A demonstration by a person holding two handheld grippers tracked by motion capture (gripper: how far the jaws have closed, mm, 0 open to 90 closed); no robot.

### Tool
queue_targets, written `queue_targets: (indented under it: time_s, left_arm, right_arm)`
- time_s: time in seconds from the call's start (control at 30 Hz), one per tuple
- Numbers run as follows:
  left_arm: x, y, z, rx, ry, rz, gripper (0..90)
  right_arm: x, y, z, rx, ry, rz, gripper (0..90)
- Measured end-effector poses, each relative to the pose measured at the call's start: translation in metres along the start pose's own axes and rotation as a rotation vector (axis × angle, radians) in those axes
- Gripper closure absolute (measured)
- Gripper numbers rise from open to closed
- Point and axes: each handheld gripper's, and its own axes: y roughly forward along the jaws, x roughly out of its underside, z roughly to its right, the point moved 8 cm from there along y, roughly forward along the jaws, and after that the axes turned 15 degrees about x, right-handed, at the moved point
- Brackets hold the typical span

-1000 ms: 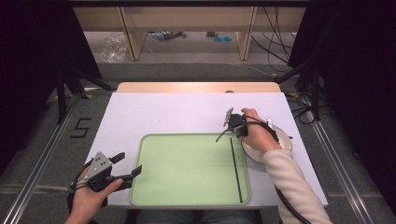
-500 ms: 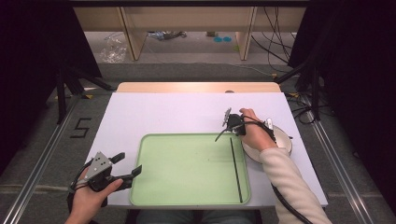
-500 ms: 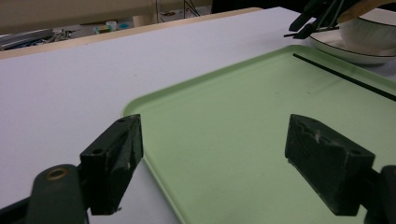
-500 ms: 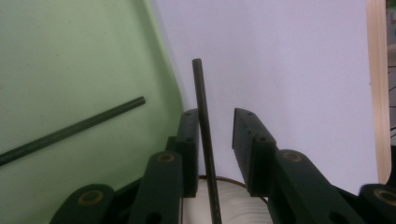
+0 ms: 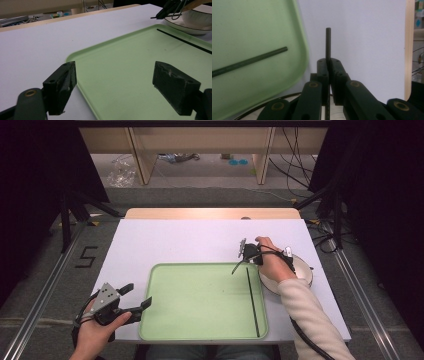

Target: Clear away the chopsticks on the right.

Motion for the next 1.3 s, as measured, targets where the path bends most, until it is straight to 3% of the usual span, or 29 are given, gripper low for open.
queue_targets:
  time_s: [0.17,0.33,0.37,0.43,0.5,0.57,0.77,0.93,1.0,1.1,1.13,1.17,1.2,1.27,1.3]
  left_arm:
    - [0.000,0.000,0.000,0.000,-0.001,0.001,19.3]
    - [0.000,0.000,0.000,0.000,0.000,-0.001,19.3]
    - [0.000,0.000,0.000,0.000,-0.001,0.000,19.3]
    - [0.000,0.000,0.000,0.000,0.000,0.000,19.3]
    - [0.000,0.000,0.000,0.000,-0.001,0.001,19.3]
    - [0.000,0.000,0.000,0.000,-0.001,-0.001,19.3]
    - [0.000,0.000,0.000,0.001,-0.002,0.000,19.3]
    - [0.000,0.000,0.000,0.000,-0.003,0.001,19.3]
    - [0.000,0.000,0.000,0.001,-0.003,0.000,19.3]
    - [0.000,0.000,0.000,0.000,-0.003,0.001,19.3]
    - [0.000,0.000,0.000,0.000,-0.003,0.001,19.3]
    - [0.000,0.000,0.000,0.000,-0.003,0.001,19.3]
    - [0.000,0.000,0.000,0.000,-0.003,0.001,19.3]
    - [0.000,0.000,0.000,0.000,-0.003,0.001,19.3]
    - [0.000,0.000,0.000,0.000,-0.003,0.001,19.3]
  right_arm:
    - [-0.005,-0.005,0.007,0.042,-0.005,0.038,88.0]
    - [-0.010,-0.012,0.014,0.079,0.009,0.072,88.0]
    - [-0.010,-0.014,0.014,0.081,0.030,0.070,88.1]
    - [-0.013,-0.018,0.022,0.114,0.020,0.114,88.1]
    - [-0.013,-0.020,0.024,0.120,0.030,0.119,88.1]
    - [-0.016,-0.028,0.030,0.131,0.092,0.140,88.1]
    - [-0.018,-0.040,0.045,0.167,0.174,0.201,88.2]
    - [-0.022,-0.055,0.058,0.184,0.322,0.281,88.2]
    - [-0.023,-0.063,0.063,0.169,0.383,0.315,88.2]
    - [-0.024,-0.070,0.068,0.171,0.430,0.354,88.2]
    - [-0.026,-0.075,0.074,0.174,0.487,0.394,88.2]
    - [-0.026,-0.075,0.074,0.174,0.487,0.394,88.2]
    - [-0.026,-0.080,0.078,0.169,0.535,0.419,88.2]
    - [-0.025,-0.081,0.079,0.159,0.545,0.426,88.2]
    - [-0.025,-0.083,0.080,0.152,0.580,0.437,88.2]
